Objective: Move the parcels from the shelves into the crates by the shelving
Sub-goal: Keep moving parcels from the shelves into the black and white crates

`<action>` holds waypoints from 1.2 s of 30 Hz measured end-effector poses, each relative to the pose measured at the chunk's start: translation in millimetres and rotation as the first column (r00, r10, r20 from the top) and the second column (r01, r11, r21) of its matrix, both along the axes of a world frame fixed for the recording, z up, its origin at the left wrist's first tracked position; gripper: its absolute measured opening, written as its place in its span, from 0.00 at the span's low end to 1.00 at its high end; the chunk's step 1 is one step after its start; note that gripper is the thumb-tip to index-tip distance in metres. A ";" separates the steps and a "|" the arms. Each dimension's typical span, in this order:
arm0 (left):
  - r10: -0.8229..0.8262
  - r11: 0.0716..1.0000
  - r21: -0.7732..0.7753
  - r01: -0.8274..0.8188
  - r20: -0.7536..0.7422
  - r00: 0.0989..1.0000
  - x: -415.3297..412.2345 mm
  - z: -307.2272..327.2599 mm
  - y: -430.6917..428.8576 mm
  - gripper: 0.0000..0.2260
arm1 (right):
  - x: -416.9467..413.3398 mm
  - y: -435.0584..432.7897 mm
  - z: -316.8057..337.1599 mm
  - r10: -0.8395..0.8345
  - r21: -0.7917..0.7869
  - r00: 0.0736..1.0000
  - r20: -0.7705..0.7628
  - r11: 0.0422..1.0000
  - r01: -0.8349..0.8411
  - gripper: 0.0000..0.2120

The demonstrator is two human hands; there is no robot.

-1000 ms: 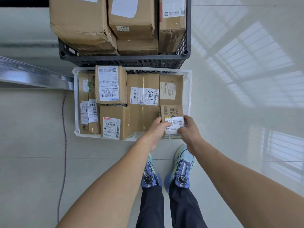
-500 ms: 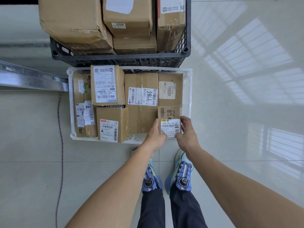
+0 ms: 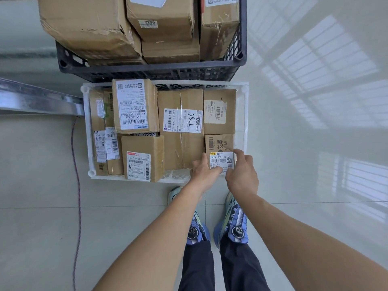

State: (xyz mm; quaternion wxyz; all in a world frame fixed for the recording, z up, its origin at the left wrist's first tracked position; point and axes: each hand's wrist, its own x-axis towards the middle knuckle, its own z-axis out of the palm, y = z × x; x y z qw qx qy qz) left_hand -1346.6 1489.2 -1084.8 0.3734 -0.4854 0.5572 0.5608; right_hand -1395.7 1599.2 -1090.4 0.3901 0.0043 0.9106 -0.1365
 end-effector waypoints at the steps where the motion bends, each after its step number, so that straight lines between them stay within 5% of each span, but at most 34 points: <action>1: -0.010 1.000 -0.010 0.010 -0.006 1.000 -0.7 1.1 0.1 0.37 | 2.3 0.2 1.4 0.028 0.022 0.999 -0.033 0.999 -0.027 0.25; 8: -0.028 0.998 -0.055 0.023 -0.082 0.996 1.9 3.7 -5.7 0.23 | 3.2 -1.9 3.3 0.145 -0.034 0.989 0.025 0.989 -0.144 0.19; 17: -0.090 0.991 0.098 0.094 -0.047 0.995 7.4 2.2 4.2 0.26 | 5.5 -3.2 5.9 0.420 0.057 0.897 0.139 0.901 -0.430 0.09; 22: -0.104 0.990 0.091 0.109 -0.056 0.993 12.9 26.8 4.0 0.25 | 5.1 -1.8 28.0 0.381 -0.025 0.898 0.217 0.922 -0.386 0.20; 29: -0.310 0.948 -0.139 0.287 -0.190 0.931 -22.5 146.6 -51.3 0.26 | -33.6 -28.5 143.2 0.362 -0.126 0.932 0.001 0.925 -0.359 0.23; 36: -0.496 0.829 -0.429 0.360 -0.264 0.827 -58.6 329.8 -114.2 0.27 | -84.5 -78.3 328.4 0.380 -0.132 0.901 -0.210 0.902 -0.411 0.25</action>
